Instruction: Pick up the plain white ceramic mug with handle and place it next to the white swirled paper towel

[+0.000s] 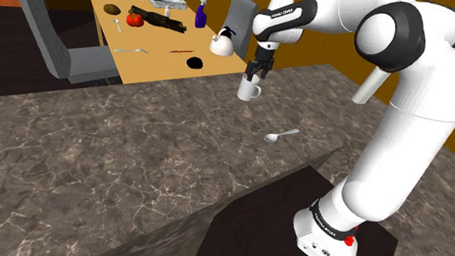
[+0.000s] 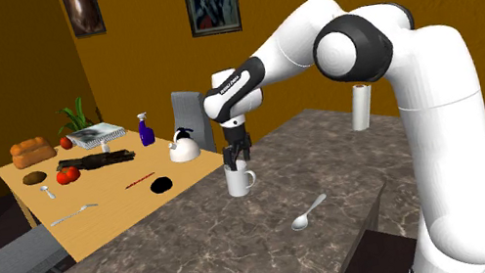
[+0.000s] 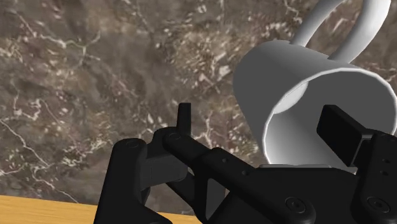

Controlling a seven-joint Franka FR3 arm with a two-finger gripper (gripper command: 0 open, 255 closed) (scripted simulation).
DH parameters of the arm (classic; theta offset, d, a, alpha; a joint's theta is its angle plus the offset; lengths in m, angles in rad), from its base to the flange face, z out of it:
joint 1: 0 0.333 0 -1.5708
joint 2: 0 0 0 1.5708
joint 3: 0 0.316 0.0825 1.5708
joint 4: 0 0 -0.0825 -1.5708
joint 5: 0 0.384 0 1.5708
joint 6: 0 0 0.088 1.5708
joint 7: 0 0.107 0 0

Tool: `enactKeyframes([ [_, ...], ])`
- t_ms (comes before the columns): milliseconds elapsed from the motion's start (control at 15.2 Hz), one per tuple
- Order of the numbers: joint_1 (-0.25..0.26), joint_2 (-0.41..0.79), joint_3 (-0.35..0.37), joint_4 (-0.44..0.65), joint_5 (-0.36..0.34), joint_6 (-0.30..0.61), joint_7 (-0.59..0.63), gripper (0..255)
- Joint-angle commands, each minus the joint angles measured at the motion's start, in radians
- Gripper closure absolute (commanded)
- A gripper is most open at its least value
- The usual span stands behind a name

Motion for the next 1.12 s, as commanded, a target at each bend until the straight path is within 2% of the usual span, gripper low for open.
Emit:
enactKeyframes([
  [0, 0.000, 0.002, 0.000, -0.018, 0.002, 0.021, -0.002, 0],
  [462, 0.000, 0.003, 0.000, -0.018, 0.002, 0.020, -0.002, 0],
  [528, 0.000, 0.003, 0.000, -0.018, 0.002, 0.020, -0.002, 255],
  [1056, 0.000, 0.002, 0.000, -0.018, 0.002, 0.020, -0.002, 255],
])
